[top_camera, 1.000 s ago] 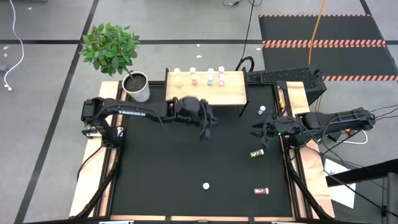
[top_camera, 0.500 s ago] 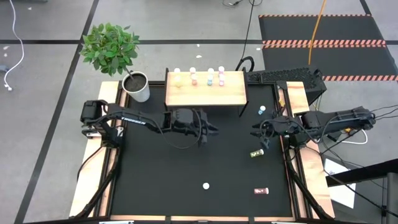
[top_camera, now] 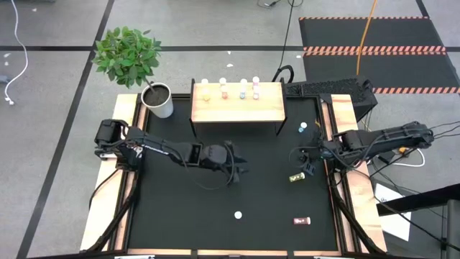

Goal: Pick and place medicine bottles onto shelf by color
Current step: Put the pink pill bottle on the shelf aligned with the other pink pill bottles

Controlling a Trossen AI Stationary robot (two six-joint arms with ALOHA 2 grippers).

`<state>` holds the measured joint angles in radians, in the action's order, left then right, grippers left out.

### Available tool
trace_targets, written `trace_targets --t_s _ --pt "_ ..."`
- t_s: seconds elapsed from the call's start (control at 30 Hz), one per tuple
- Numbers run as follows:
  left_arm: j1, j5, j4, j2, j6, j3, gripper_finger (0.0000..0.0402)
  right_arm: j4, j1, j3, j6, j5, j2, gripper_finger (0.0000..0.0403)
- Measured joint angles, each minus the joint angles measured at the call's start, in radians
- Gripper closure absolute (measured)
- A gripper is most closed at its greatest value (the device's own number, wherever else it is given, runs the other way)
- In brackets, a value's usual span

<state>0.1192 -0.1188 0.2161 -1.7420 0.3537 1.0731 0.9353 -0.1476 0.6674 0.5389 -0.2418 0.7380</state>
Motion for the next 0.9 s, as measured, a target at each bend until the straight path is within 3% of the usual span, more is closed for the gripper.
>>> trace_targets --t_s 0.1,0.3,0.57,0.9 --pt "0.005 -0.032 -0.051 -0.001 0.033 -0.001 0.0222 -0.017 0.006 0.0 0.0 -0.047 -0.016 0.0234" --pt "0.006 -0.041 -0.176 -0.002 0.077 -0.001 0.0222 -0.127 0.03 0.0 -0.011 -0.015 -0.02 0.0234" --pt "0.01 -0.04 -0.056 0.035 0.128 0.0 0.0222 -0.132 0.004 0.0 0.025 0.064 -0.022 0.0234" --pt "0.028 -0.046 -0.086 0.039 0.279 0.0 0.0222 -0.162 -0.007 0.0 -0.003 0.064 -0.025 0.0234"
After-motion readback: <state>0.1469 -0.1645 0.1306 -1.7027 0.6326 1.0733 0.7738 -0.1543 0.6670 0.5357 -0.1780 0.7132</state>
